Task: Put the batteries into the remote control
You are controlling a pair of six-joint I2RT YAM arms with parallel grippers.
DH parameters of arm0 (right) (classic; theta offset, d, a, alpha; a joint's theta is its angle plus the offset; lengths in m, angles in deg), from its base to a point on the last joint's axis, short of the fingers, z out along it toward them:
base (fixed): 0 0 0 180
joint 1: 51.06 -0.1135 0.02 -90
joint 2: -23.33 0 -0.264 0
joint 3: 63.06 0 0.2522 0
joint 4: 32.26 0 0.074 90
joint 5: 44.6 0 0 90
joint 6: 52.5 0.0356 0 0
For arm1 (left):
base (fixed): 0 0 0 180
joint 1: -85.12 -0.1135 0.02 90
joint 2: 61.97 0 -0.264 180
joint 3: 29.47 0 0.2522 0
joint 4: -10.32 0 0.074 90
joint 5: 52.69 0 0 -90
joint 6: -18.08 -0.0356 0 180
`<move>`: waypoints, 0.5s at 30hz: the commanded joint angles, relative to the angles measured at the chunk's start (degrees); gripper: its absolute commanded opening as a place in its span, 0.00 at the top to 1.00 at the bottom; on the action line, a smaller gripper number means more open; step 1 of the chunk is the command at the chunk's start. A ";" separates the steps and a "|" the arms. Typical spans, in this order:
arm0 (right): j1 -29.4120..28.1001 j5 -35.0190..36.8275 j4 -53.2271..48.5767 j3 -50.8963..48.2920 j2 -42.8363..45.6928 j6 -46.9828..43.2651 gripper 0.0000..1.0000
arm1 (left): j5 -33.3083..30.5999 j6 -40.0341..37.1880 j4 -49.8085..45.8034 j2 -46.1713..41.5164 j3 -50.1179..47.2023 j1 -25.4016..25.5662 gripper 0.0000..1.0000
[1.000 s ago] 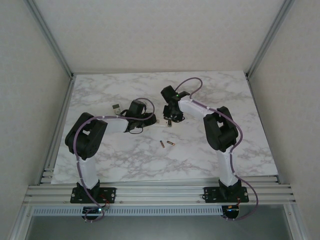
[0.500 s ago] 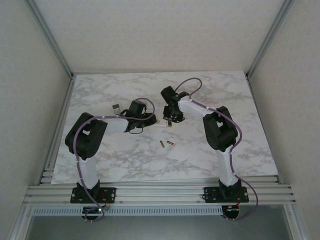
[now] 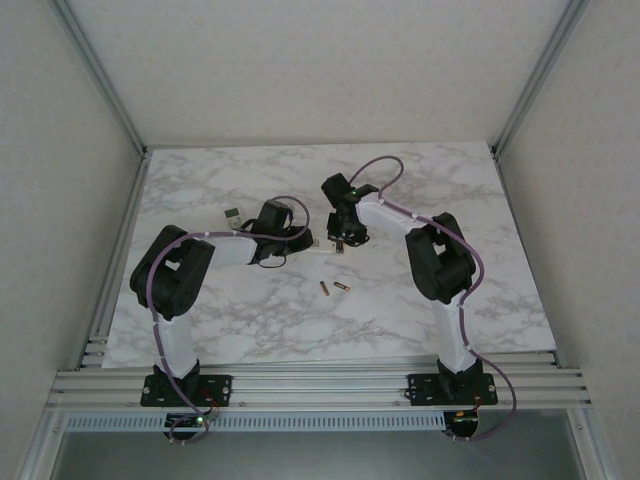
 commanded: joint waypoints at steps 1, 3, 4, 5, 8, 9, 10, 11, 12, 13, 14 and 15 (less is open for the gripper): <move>-1.34 1.70 -1.94 -2.37 -3.60 -1.46 0.83 | 3.49 1.56 -6.22 -0.15 -1.52 1.64 0.58; -1.55 2.70 -1.80 -3.21 -3.61 -1.97 0.83 | 3.45 1.47 -6.25 -0.24 -1.66 1.64 0.58; -1.57 3.41 -2.01 -3.64 -3.48 -2.16 0.84 | 3.46 1.52 -6.16 -0.24 -1.79 1.64 0.58; -1.56 4.11 -2.24 -3.91 -3.33 -2.26 0.84 | 3.44 1.51 -6.10 -0.30 -1.88 1.65 0.58; -1.63 5.27 -2.55 -5.00 -2.19 -2.01 0.92 | 3.47 1.56 -5.97 -0.24 -1.88 1.63 0.58; -1.57 5.31 -2.67 -5.37 -1.65 -1.36 0.94 | 3.53 1.64 -5.94 -0.24 -1.88 1.65 0.58; -1.56 5.32 -3.07 -5.46 -1.27 -0.54 0.94 | 3.51 1.72 -5.86 -0.24 -1.88 1.62 0.58; -1.57 4.93 -3.32 -5.48 -0.91 0.21 0.94 | 3.54 1.80 -5.74 -0.24 -1.90 1.65 0.58; -1.57 3.92 -3.28 -5.71 -0.72 1.10 0.94 | 3.56 1.90 -5.55 -0.25 -1.97 1.65 0.58; -1.56 2.29 -2.84 -5.81 -0.61 1.73 0.94 | 3.68 2.04 -5.46 -0.16 -2.00 1.65 0.58; -1.73 0.67 -2.52 -5.95 -0.77 2.12 0.94 | 3.77 2.17 -5.33 -0.16 -2.08 1.60 0.58; -1.91 -1.01 -2.54 -5.86 -1.29 2.60 0.95 | 3.81 2.32 -5.20 -0.13 -2.06 1.69 0.58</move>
